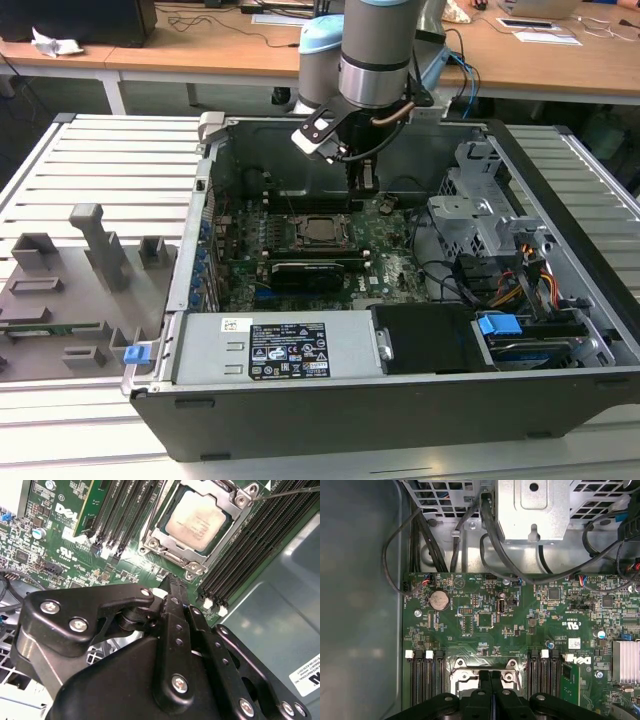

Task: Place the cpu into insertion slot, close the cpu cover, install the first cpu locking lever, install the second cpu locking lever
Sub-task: 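Close the cpu cover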

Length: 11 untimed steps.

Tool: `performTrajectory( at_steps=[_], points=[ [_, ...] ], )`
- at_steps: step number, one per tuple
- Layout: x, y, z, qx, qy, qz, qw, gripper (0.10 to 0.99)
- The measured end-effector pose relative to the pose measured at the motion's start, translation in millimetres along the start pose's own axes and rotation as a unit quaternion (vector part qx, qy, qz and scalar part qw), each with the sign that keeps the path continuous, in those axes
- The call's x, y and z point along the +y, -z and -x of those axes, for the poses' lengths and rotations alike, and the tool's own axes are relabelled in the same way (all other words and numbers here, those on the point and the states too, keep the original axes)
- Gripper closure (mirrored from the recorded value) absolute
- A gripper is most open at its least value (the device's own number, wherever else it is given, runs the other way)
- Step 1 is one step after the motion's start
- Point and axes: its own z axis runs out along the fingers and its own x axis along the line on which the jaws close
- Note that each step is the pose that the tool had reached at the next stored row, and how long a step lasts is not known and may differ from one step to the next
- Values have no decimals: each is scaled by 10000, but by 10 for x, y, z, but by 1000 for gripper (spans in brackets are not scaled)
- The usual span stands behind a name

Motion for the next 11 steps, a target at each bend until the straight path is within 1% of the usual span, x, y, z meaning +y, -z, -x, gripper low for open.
performTrajectory(
  at_steps=[11],
  points=[
    [-43,1,0,0,0,0,10000,980]
  ],
)
